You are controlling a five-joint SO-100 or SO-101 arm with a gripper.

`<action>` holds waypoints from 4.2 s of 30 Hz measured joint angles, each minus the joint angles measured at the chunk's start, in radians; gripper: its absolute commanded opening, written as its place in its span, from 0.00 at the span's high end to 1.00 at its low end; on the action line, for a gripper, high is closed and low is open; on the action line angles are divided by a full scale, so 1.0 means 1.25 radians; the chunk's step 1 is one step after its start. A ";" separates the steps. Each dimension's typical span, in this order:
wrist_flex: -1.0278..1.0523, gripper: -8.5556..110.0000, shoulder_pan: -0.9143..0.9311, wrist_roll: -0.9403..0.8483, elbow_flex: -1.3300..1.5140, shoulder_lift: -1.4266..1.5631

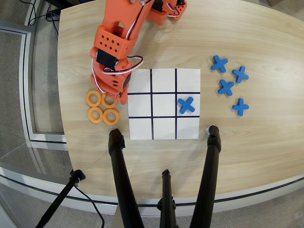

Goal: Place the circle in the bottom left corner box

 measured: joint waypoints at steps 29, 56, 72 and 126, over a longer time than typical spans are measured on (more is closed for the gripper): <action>-0.044 0.74 0.001 -0.001 -0.036 -0.098; 0.029 0.74 0.060 -0.054 0.036 -0.065; 0.160 0.93 0.198 -0.121 0.064 -0.022; 0.194 0.93 -0.741 0.377 0.134 0.088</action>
